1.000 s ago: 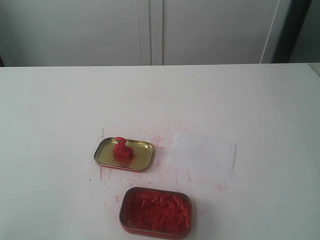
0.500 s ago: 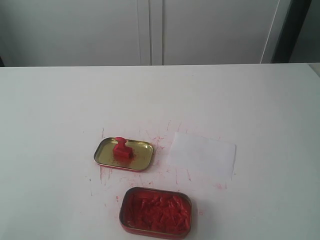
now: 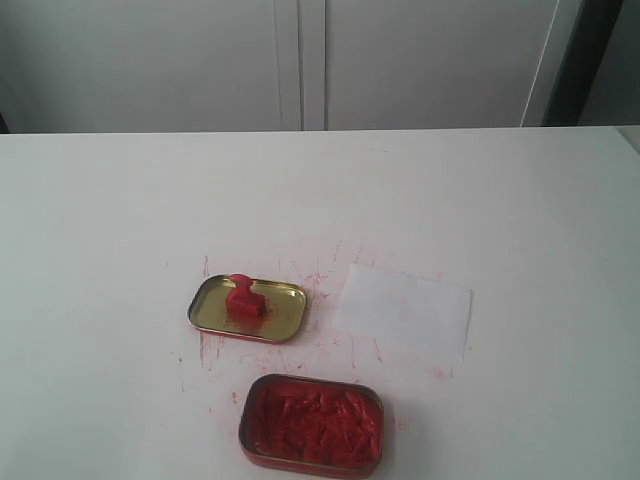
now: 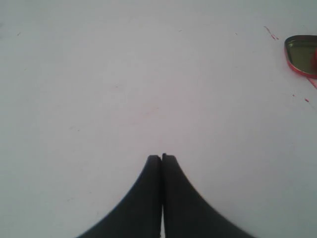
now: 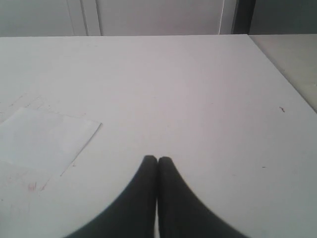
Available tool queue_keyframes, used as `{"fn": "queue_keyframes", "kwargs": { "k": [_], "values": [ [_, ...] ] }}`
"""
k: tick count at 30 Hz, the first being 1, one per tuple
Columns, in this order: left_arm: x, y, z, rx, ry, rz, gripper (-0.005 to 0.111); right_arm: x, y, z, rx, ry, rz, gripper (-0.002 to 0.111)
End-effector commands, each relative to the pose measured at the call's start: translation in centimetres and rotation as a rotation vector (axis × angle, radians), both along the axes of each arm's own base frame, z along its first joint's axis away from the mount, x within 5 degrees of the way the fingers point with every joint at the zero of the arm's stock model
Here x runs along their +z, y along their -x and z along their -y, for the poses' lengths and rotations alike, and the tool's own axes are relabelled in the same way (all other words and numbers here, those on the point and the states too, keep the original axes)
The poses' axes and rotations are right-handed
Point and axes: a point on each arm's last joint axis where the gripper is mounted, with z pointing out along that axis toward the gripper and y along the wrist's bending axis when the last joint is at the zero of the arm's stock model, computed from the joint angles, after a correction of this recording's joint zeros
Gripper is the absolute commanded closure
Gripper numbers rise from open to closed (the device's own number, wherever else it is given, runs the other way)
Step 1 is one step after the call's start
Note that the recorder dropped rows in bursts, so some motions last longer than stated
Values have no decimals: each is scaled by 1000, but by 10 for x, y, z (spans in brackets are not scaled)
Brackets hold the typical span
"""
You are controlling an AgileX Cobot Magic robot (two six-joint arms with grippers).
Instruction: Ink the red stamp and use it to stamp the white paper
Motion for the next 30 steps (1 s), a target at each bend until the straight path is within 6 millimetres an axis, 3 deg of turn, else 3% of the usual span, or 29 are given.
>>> {"fn": "queue_keyframes", "kwargs": {
  "k": [1,7,23,30],
  "values": [
    [-3,0,0,1,0,-11,107,0,0,0,6,16,15,108],
    [-3,0,0,1,0,-11,107,3,-1,0,6,16,50,108],
    [-3,0,0,1,0,-11,107,53,2,-1,16,5,610,108],
    [-3,0,0,1,0,-11,107,60,4,-2,17,3,687,108]
  ]
}}
